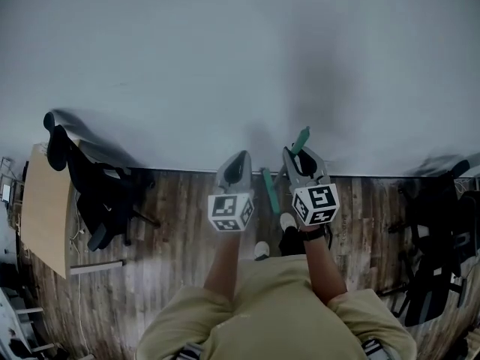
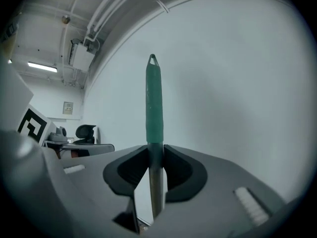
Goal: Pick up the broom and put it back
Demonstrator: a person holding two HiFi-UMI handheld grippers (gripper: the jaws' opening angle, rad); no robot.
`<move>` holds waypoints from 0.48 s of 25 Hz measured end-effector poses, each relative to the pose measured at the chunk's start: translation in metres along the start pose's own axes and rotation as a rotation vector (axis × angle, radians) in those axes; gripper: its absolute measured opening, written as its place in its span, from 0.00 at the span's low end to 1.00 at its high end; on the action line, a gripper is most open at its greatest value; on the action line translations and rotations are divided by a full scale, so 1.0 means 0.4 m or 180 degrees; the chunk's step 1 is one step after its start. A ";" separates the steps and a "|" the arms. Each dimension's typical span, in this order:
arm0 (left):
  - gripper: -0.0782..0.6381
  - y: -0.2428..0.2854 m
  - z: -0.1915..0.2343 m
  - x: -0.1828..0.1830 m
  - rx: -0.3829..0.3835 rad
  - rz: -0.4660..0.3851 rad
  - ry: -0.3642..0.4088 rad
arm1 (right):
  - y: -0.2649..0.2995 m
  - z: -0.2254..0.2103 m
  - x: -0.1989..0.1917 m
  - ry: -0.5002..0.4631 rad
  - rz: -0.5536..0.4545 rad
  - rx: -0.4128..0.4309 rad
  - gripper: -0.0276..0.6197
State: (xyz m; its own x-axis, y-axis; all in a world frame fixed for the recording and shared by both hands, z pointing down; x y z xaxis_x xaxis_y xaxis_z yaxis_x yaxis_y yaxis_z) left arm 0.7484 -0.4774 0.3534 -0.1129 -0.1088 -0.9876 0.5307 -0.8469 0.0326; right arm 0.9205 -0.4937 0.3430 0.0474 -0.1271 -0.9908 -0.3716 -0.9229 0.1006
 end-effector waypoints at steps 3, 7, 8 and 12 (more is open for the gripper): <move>0.11 -0.044 -0.016 0.060 0.0067 -0.0134 0.0094 | -0.030 0.035 0.068 -0.0027 -0.0248 0.0116 0.18; 0.10 -0.095 -0.022 0.110 0.0254 -0.0111 0.0383 | -0.025 0.086 0.128 -0.0061 -0.0466 0.0365 0.18; 0.10 -0.110 -0.019 0.118 0.0340 -0.0147 0.0413 | -0.020 0.100 0.138 -0.0062 -0.0500 0.0446 0.18; 0.11 -0.163 0.020 0.155 0.0686 -0.0410 0.0350 | 0.027 0.159 0.168 -0.0047 -0.0560 0.0858 0.18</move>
State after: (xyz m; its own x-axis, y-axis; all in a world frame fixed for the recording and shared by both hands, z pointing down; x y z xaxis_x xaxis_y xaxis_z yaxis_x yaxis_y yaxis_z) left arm 0.7000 -0.4331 0.2915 -0.0696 0.0543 -0.9961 0.3256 -0.9426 -0.0741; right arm 0.8608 -0.4891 0.2718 0.1199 0.0331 -0.9922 -0.5912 -0.8005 -0.0981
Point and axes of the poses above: the fingertips, and each gripper's own axes: y forward along the fingers, z to its left, x out of its top, the point moved 7 cm from there along -y, backward along the fingers, and after that the axes turned 11 degrees about -x, right-handed, at the moved point
